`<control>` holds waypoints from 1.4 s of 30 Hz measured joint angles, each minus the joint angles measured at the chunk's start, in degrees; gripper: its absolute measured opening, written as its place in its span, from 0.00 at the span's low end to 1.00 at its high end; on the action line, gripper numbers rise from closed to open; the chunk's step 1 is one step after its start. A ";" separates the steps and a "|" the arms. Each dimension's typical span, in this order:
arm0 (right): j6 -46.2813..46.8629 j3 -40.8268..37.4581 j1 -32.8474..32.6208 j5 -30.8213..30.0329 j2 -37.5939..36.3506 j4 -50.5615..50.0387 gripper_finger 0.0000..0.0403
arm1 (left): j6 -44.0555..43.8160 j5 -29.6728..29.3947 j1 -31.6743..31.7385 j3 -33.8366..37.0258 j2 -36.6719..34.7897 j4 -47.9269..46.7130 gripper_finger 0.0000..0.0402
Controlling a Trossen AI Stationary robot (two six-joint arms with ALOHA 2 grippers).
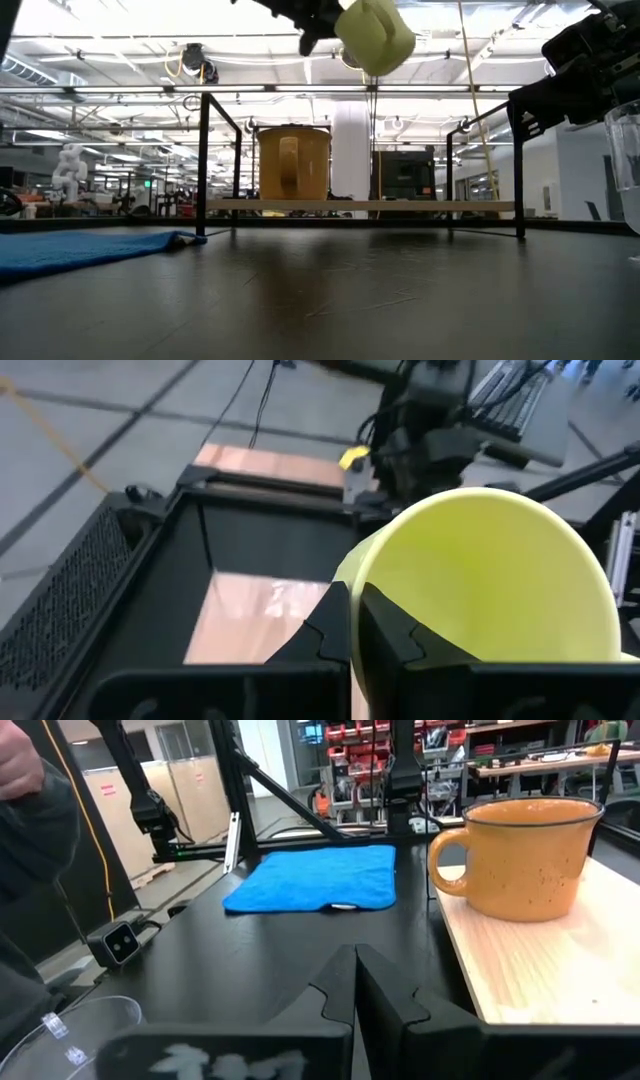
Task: Stack small to large cups/mugs on shelf
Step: Put the yellow mug on the shelf
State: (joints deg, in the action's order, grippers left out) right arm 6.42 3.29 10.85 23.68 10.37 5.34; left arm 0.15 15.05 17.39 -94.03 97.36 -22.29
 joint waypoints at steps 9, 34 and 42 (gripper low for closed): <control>-0.03 0.00 -0.01 0.00 0.04 -0.42 0.00 | 2.71 0.57 2.65 -15.84 10.83 -12.87 0.01; -0.25 0.00 -0.01 -0.04 0.07 -0.05 0.00 | 8.42 1.09 5.75 -31.70 26.87 -30.28 0.01; -0.24 0.00 -0.02 -0.04 0.20 0.00 0.00 | 8.91 1.55 5.11 -31.64 29.20 -33.51 0.01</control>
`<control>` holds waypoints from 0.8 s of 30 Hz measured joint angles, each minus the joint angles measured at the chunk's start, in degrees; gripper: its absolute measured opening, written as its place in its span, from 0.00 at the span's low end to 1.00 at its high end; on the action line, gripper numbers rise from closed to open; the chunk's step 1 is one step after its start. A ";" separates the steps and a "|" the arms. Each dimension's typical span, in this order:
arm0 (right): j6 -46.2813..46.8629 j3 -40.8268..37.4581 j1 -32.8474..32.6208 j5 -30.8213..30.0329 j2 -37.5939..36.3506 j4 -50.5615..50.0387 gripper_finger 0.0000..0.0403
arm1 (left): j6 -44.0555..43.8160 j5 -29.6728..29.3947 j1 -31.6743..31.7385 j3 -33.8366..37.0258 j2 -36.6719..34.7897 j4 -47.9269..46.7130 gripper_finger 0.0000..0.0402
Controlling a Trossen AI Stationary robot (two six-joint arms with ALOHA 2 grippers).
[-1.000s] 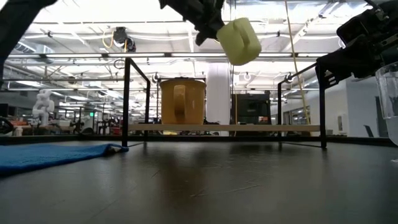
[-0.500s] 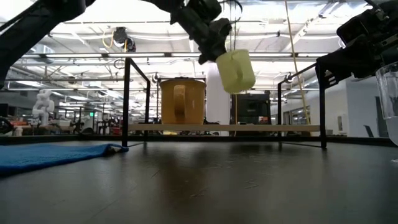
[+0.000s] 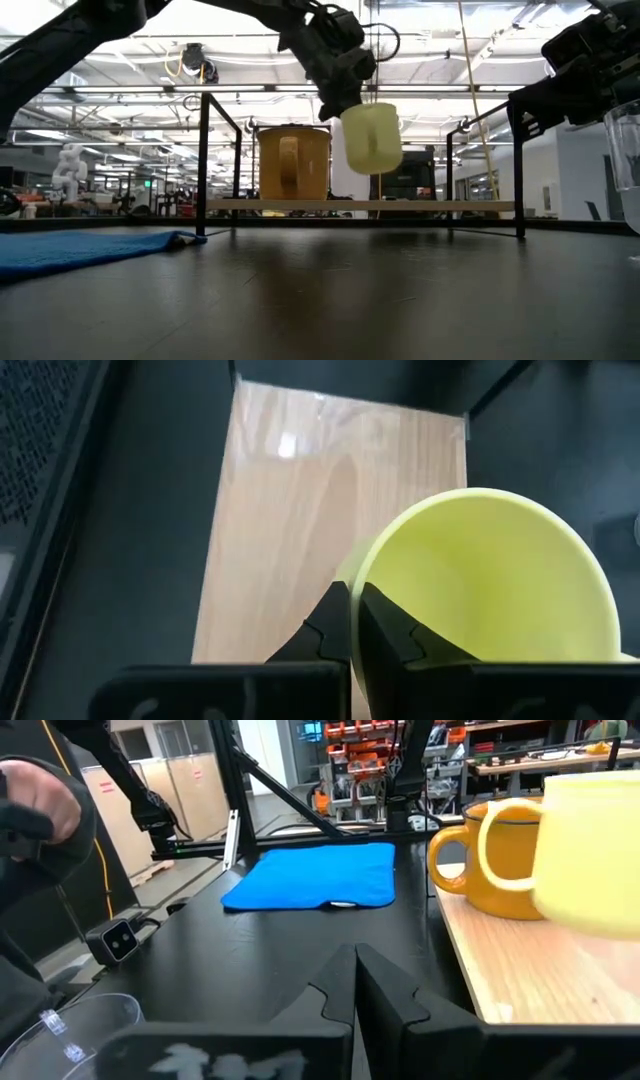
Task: Stack small to large cups/mugs on shelf
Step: Put the yellow mug on the shelf
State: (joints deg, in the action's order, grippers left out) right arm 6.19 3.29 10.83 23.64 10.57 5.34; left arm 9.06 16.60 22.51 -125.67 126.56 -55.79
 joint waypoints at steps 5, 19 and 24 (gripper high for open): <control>0.00 0.00 0.01 0.00 0.37 -0.28 0.00 | 0.13 -0.27 -0.82 0.00 1.38 -0.07 0.01; 0.00 0.00 0.01 -0.02 0.98 0.02 0.00 | 0.00 -2.73 -2.79 0.72 2.49 -1.39 0.01; 0.05 0.00 0.01 -0.02 0.98 0.04 0.00 | -0.37 -4.50 -3.65 0.71 2.50 -0.87 0.01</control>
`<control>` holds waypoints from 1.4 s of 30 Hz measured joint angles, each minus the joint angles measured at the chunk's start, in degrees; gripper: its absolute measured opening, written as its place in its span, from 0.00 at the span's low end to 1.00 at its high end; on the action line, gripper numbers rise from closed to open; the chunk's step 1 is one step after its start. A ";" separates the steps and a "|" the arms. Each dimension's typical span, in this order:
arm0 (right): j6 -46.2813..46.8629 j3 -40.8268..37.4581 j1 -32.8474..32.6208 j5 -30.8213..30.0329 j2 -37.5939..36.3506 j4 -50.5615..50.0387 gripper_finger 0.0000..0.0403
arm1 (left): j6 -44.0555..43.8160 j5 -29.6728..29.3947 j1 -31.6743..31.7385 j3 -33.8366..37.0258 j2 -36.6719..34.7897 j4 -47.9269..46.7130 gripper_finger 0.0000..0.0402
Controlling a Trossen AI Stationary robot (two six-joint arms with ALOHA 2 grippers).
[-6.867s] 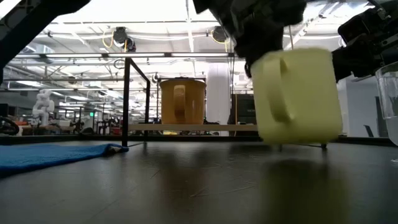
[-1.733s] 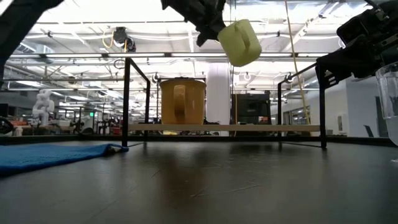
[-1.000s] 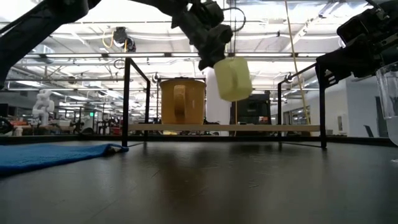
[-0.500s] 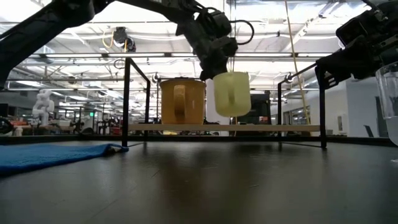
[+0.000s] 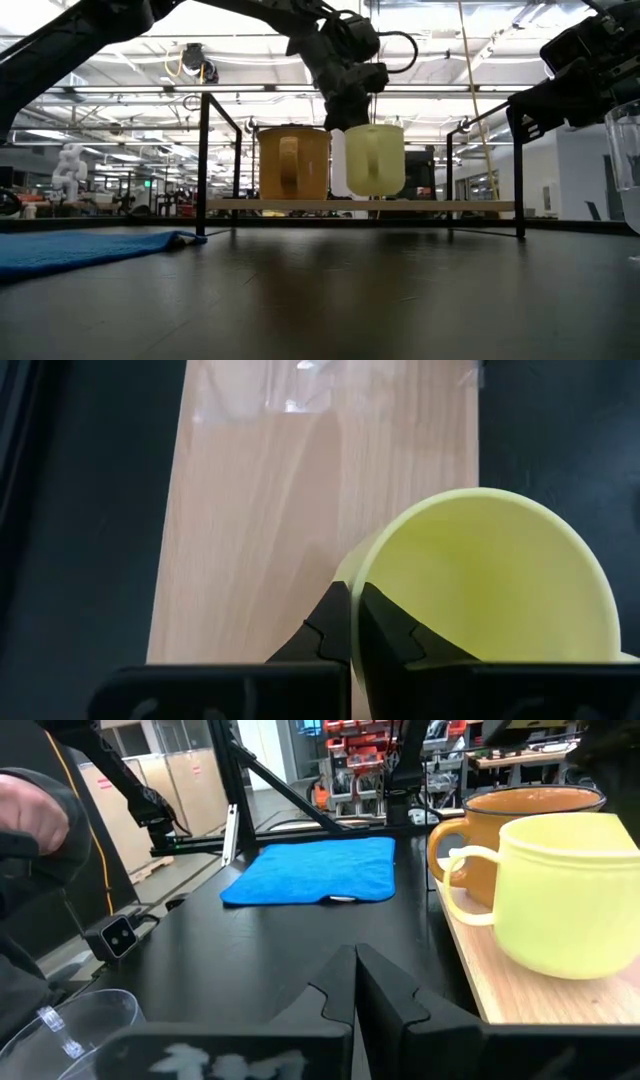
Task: Stack small to large cups/mugs on shelf
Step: Put the yellow mug on the shelf
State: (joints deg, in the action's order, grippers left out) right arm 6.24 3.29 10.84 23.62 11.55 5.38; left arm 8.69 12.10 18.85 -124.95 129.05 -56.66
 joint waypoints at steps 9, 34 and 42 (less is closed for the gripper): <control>0.15 0.00 0.01 0.00 0.00 0.01 0.00 | -1.87 -1.23 -0.65 1.69 -0.04 1.79 0.01; 0.15 0.00 -0.01 0.00 -0.02 0.47 0.00 | -1.91 -1.34 -0.13 4.57 -0.27 3.24 0.01; 0.15 0.00 0.01 0.00 -0.02 0.44 0.00 | -1.90 -1.43 -0.13 4.60 -0.20 3.23 0.01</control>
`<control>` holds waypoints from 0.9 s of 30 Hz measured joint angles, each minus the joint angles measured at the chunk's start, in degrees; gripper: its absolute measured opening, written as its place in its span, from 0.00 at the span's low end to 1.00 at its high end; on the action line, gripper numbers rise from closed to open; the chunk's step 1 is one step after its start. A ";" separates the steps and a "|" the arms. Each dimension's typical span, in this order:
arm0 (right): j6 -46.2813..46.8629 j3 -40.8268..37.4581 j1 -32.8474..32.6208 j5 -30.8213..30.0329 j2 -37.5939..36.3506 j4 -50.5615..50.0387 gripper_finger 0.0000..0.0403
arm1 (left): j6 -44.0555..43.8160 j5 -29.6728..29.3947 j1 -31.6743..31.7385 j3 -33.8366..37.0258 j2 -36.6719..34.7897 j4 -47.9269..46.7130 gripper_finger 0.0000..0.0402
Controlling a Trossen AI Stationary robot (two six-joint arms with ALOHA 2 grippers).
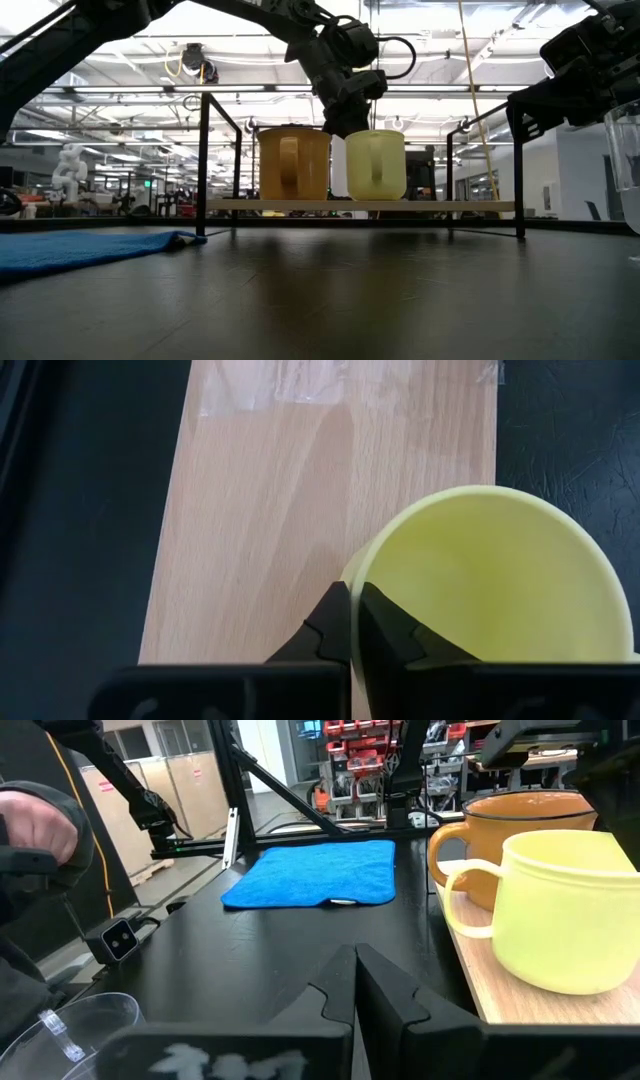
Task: Stack small to large cups/mugs on shelf
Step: Put the yellow mug on the shelf
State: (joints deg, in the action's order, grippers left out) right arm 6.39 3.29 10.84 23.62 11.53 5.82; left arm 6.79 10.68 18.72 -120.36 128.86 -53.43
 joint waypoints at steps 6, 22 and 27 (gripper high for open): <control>0.00 0.00 -0.01 0.00 0.00 -0.01 0.00 | 0.21 -1.35 -0.11 0.30 0.49 -0.62 0.12; -0.02 0.00 0.01 0.00 0.00 -0.04 0.00 | 2.83 -10.35 -4.44 -0.11 -0.22 0.29 0.02; -0.01 0.00 0.01 0.00 0.02 -0.04 0.00 | 3.19 -16.98 -6.83 -0.12 -0.18 0.33 0.04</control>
State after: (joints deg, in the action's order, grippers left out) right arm 6.39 3.29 10.85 23.62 11.55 5.78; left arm 9.98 -6.31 11.89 -120.48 128.68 -53.10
